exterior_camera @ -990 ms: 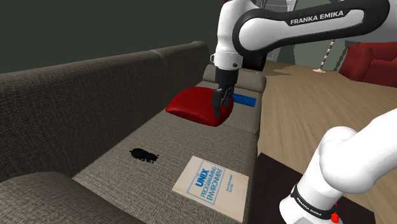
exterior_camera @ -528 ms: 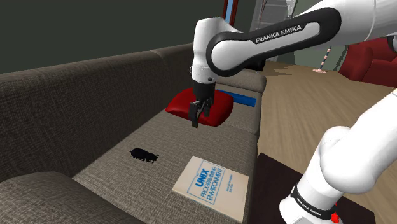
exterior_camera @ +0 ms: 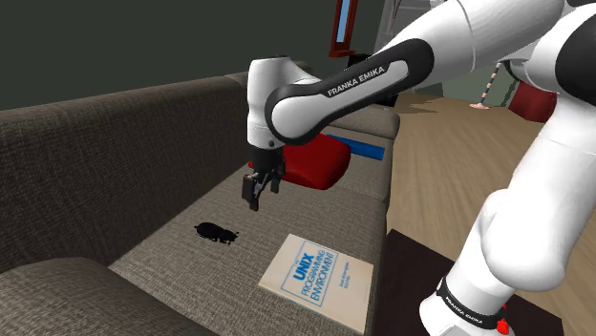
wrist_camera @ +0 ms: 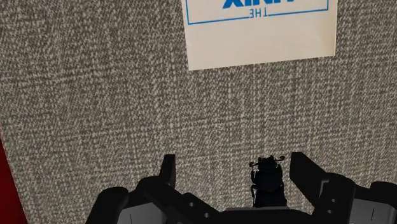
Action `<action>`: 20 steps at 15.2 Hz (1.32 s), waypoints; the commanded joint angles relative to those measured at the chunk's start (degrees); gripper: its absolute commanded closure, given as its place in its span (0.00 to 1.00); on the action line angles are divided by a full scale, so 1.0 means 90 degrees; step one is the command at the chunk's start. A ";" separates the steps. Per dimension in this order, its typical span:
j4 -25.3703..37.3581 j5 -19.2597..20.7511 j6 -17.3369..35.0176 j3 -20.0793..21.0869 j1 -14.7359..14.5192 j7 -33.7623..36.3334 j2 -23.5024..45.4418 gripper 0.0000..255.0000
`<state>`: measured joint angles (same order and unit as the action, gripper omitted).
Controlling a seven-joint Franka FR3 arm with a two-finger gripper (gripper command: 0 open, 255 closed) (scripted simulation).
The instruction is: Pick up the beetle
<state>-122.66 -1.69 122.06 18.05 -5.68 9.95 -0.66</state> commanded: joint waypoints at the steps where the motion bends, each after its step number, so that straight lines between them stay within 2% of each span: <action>1: 0.0321 0.0152 0.0178 0.0076 -0.0071 0.0198 0.0475 0.00; 10: 0.2103 0.0918 0.0585 0.0115 -0.0634 0.0968 0.2592 0.00; 19: 0.1926 0.1062 0.1100 0.0033 -0.0693 0.1046 0.2944 0.00; 20: 0.1905 0.1060 0.1111 0.0033 -0.0688 0.1042 0.2934 1.00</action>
<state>-105.42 7.84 131.88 18.36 -11.87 19.32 25.65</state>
